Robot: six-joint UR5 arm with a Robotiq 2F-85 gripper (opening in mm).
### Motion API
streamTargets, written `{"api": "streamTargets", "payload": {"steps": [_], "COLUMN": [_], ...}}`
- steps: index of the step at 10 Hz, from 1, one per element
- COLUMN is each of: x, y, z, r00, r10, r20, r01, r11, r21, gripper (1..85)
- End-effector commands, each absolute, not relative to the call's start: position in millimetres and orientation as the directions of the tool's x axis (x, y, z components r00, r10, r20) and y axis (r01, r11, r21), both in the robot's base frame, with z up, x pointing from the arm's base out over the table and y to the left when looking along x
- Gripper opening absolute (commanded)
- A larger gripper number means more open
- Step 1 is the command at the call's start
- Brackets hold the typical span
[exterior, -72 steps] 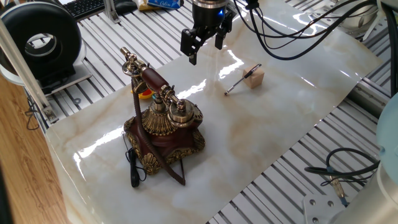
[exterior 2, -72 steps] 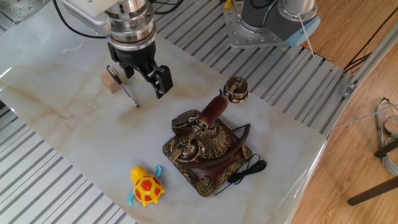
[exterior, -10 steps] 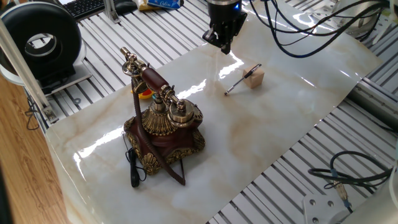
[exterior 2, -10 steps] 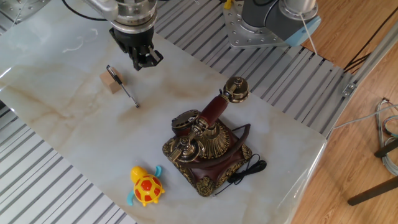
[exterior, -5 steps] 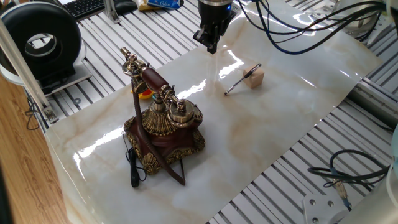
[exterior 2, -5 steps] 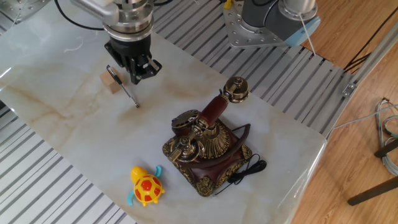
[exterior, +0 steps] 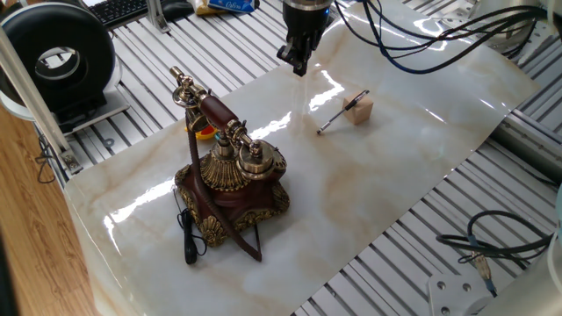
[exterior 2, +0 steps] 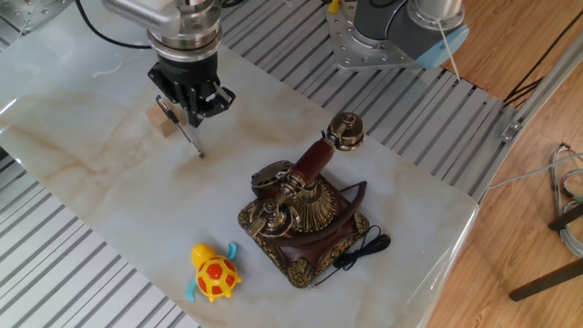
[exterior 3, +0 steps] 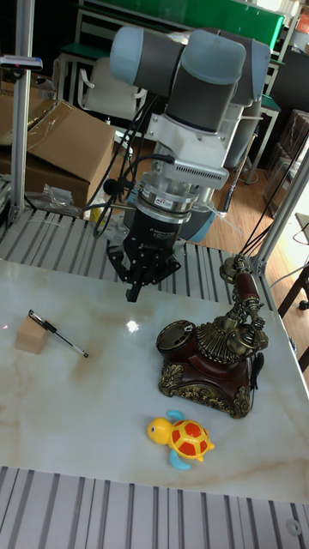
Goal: Dial a number on an old rotary phone
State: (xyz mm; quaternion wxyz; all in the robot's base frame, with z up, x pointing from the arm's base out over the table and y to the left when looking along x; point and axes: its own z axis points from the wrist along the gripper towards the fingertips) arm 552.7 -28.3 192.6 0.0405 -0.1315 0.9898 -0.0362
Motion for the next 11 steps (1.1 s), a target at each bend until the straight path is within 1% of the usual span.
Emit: {"api": "streamTargets", "payload": {"steps": [1,2,3,4,5,6,7,8,9,10,11], "x": [558,560,578,609,624,621,607,608,602,595,590], "y": [-27,-24,-6,6,6,4,-5,-8,8,-2,-2], "z": [193,193,196,204,210,209,203,203,202,200,198], "r00": [-0.942,-0.947,-0.953,-0.929,-0.907,-0.914,-0.929,-0.918,-0.922,-0.925,-0.931], "r10": [-0.323,-0.305,-0.231,-0.185,-0.191,-0.176,-0.211,-0.255,-0.25,-0.279,-0.272], "r20": [-0.093,-0.106,-0.196,-0.32,-0.375,-0.365,-0.305,-0.302,-0.295,-0.26,-0.242], "r01": [-0.316,-0.299,-0.233,-0.202,-0.208,-0.19,-0.212,-0.251,-0.265,-0.282,-0.276], "r11": [0.945,0.952,0.972,0.979,0.978,0.982,0.977,0.966,0.964,0.959,0.961], "r21": [-0.079,-0.07,-0.011,0.019,0.003,0.004,-0.029,-0.052,0.01,-0.026,-0.018], "gripper": [1.3,1.3,1.3,1.3,1.3,1.3,1.3,3.7,14.7,16.3,17.0]}}
